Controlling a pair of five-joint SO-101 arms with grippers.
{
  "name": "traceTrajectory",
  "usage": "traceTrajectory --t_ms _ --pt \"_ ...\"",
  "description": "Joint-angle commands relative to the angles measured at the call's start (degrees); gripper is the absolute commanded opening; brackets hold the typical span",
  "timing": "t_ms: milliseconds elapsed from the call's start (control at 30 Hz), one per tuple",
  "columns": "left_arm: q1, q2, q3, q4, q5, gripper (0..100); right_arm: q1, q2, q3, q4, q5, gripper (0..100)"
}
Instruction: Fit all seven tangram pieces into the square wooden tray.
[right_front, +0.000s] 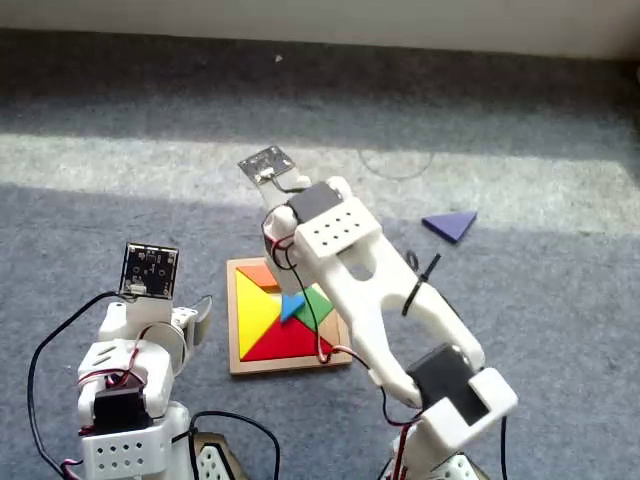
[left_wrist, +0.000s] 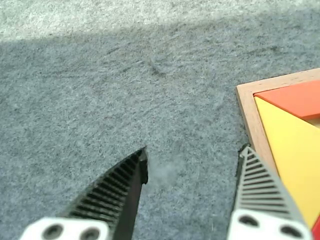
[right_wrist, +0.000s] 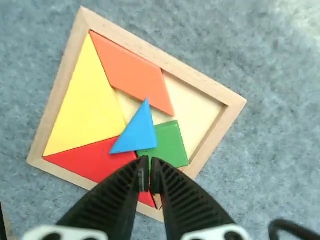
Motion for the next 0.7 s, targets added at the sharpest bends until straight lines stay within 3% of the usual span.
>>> traceTrajectory --t_ms 0,233,500,667 --pt "0.66 -0.66 -0.31 -0.26 -0.44 29 0.84 -10.77 10.42 -11.21 3.43 0.5" --pt "0.75 -0.66 -0.31 -0.26 -0.44 29 0.57 -15.78 24.57 -22.46 3.25 0.5" --pt "0.75 -0.66 -0.31 -0.26 -0.44 29 -4.00 -14.81 27.91 -22.99 3.43 0.5" --pt "0.75 -0.66 -0.31 -0.26 -0.44 29 -6.29 -6.73 28.00 -23.34 3.43 0.5"
